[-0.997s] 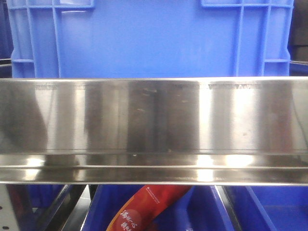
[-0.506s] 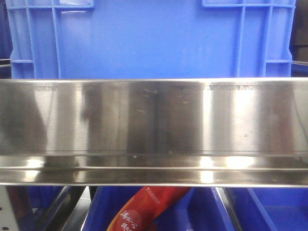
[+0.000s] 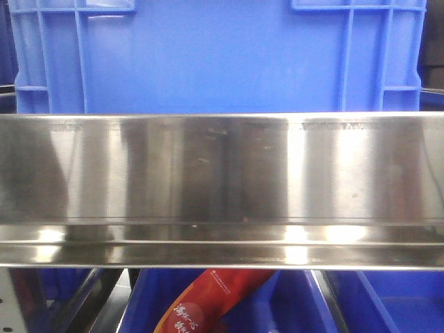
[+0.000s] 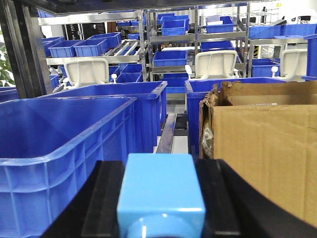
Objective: Grab block from conveyor and place in blue bin
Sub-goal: 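Move both grippers with blocks over an open blue bin, then open both grippers to drop the blocks into the blue bin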
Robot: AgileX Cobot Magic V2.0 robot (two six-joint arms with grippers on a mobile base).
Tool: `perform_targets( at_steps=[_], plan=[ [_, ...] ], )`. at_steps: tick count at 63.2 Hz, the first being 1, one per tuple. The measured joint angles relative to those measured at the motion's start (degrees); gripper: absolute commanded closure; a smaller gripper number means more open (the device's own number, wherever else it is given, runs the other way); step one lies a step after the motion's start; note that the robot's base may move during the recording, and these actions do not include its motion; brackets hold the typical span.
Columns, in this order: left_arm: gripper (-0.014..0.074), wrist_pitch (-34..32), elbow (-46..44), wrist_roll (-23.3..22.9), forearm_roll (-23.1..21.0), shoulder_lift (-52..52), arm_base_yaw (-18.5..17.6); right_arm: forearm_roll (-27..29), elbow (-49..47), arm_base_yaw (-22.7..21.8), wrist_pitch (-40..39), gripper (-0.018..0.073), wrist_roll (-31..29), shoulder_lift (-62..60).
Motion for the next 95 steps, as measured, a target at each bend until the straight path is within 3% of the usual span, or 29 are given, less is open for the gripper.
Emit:
perform_targets(
  at_steps=[10,20,26,35,46,55,66,72,80,95],
  plan=[
    [0.0708,3.8,-3.0,0.0,-0.6,0.1,0.0,0.8,0.0,0.0,0.0,0.0713,0.0,0.0],
    [0.0708,8.3,-5.9,0.2,-0.7,3.2,0.0,7.4,-1.7,0.0,1.0,0.0713,0.0,0.9],
    [0.0708,9.2,-8.0,2.1,-0.8,6.7,-0.2,8.3,-4.7,0.0,3.0,0.0713,-0.5,3.5],
    [0.0708,9.3,-13.3,5.0,-1.5,13.3,-4.1,8.8,-10.4,0.0,4.2,0.0713,-1.5,9.9],
    [0.0708,9.5,-20.7,5.7,-2.6,23.4,-12.6,10.3,-19.3,1.5,4.8,0.0713,-2.2,20.1],
    [0.0708,8.8,-26.4,5.9,-2.9,31.7,-20.6,10.4,-25.2,5.6,5.1,0.0713,-2.5,28.1],
    [0.0708,4.4,-32.4,6.0,-3.2,41.9,-28.9,10.5,-30.1,14.1,2.3,0.0713,-2.5,36.7],
    [0.0708,2.6,-35.1,6.0,-4.6,47.1,-30.8,10.5,-31.6,18.7,-0.7,0.0713,-2.5,41.1],
    [0.0708,2.0,-38.3,6.0,-10.2,53.3,-31.4,10.5,-32.2,23.3,-4.7,0.0713,-6.2,47.0],
    [0.0708,1.4,-39.5,6.0,-12.7,59.9,-31.4,10.5,-32.2,24.2,-7.8,0.0713,-8.9,54.3]
  ],
)
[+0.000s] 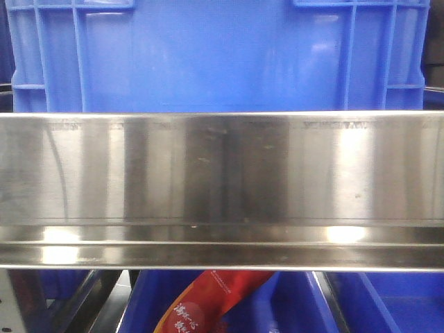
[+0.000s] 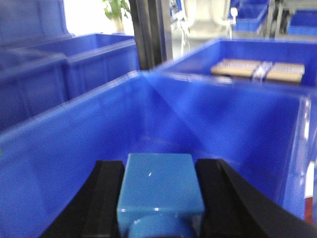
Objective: Grab block from conveyor and place in blue bin
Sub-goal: 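Open both grippers to drop the blocks into the blue bin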
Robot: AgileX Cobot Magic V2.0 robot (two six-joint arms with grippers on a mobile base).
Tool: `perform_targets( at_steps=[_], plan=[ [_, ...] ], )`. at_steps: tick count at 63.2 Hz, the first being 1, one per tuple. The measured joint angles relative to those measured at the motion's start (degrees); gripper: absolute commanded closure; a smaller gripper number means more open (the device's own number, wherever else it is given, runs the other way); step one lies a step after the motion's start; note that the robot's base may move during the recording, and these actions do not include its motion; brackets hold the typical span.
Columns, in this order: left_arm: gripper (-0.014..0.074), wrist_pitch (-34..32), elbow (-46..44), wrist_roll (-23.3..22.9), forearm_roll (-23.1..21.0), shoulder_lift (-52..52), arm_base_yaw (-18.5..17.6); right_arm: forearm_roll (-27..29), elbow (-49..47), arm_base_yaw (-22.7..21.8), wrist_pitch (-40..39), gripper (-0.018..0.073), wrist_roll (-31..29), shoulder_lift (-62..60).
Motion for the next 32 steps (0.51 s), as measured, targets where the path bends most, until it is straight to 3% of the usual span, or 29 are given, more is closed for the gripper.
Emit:
perform_targets(
  at_steps=[11,15,21,27,32],
  plan=[
    [0.0708,0.1,0.0,0.0,-0.1,1.5,0.0,-0.3,0.0,0.0,-0.4,0.0713,-0.1,1.7],
    [0.0703,0.1,0.0,0.0,0.0,1.5,0.0,-0.8,0.0,0.0,-0.8,0.0669,-0.1,1.7],
    [0.0624,0.1,-0.1,0.0,0.9,1.5,0.0,-1.7,0.0,0.0,-1.2,0.0489,-0.1,1.8],
    [0.0442,0.1,-0.1,0.0,1.4,1.5,0.0,-2.2,0.0,0.0,-1.3,0.0225,-0.1,1.8],
    [0.0277,0.3,-0.1,0.0,1.5,1.5,0.0,-2.3,0.0,0.0,-1.3,0.0060,-0.1,1.8]
  ],
)
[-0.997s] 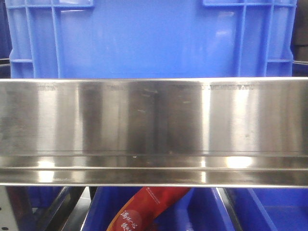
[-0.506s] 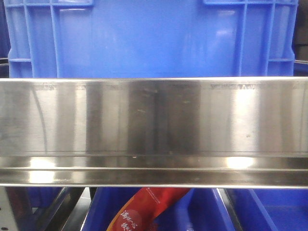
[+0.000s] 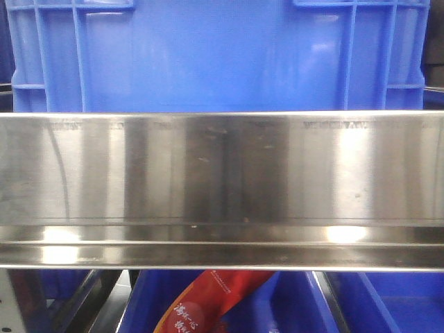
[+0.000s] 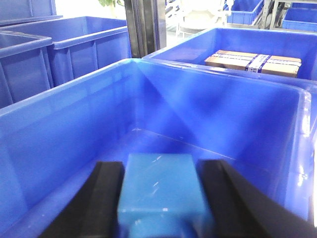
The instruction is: Grab block from conveyor and place in blue bin
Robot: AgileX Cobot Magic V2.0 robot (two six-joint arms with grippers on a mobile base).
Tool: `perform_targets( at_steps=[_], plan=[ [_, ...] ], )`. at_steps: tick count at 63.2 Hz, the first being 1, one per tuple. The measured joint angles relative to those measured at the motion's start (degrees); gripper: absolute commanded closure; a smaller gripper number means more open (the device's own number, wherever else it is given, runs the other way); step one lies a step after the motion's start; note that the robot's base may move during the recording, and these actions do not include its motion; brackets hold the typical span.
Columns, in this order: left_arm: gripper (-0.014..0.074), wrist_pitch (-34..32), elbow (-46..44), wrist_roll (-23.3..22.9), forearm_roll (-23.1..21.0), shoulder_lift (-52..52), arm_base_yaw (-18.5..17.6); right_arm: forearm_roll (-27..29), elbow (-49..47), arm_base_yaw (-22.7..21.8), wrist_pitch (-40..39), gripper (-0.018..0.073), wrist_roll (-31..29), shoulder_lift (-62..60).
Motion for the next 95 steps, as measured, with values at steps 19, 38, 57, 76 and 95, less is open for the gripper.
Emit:
perform_targets(
  at_steps=[19,38,57,76,95],
  plan=[
    [0.0116,0.0,0.0,0.0,0.2,0.0,0.0,-0.2,0.0,0.0,0.0,0.0027,-0.2,0.0],
    [0.0708,0.0,-0.1,0.0,0.5,-2.0,0.0,-0.2,0.0,0.0,0.5,0.0724,-0.2,-2.9],
    [0.0708,2.0,0.0,0.0,3.1,-9.5,0.0,-0.7,0.8,0.0,4.0,0.0721,-0.2,-10.6],
    [0.0708,2.7,15.4,0.0,7.7,-29.4,0.0,-3.5,16.8,-1.3,-0.2,0.0721,-0.3,-29.4],
    [0.0708,3.5,38.1,0.0,2.6,-47.3,0.0,-3.6,34.5,-1.4,4.3,0.0721,-0.3,-51.6]
  ],
)
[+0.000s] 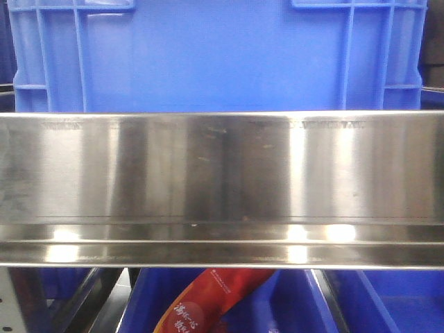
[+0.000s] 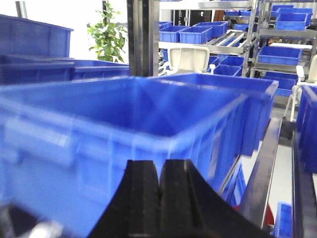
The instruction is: Grab block from conveyor and place in blue bin
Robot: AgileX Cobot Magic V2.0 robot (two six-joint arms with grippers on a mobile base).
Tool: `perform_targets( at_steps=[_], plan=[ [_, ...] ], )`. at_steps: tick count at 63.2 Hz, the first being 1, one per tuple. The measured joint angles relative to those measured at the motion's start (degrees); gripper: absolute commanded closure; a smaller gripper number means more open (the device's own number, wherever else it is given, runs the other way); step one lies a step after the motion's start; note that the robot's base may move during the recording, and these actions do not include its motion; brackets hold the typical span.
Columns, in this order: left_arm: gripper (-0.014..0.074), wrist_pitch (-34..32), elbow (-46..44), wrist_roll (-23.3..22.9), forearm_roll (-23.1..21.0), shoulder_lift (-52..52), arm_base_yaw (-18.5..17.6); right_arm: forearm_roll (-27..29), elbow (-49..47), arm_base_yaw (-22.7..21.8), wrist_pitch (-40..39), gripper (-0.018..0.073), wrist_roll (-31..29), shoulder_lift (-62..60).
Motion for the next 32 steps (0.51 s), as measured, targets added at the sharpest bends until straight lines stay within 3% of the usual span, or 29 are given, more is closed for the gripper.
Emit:
perform_targets(
  at_steps=[13,32],
  plan=[
    [0.0708,0.5,8.7,0.0,-0.6,-8.6,0.0,0.0,5.5,0.0,8.6,0.0721,0.0,-10.3],
    [0.0708,0.4,9.4,0.0,-0.6,-13.2,0.0,-0.1,5.8,0.0,12.5,0.0721,0.0,-14.5]
  ],
)
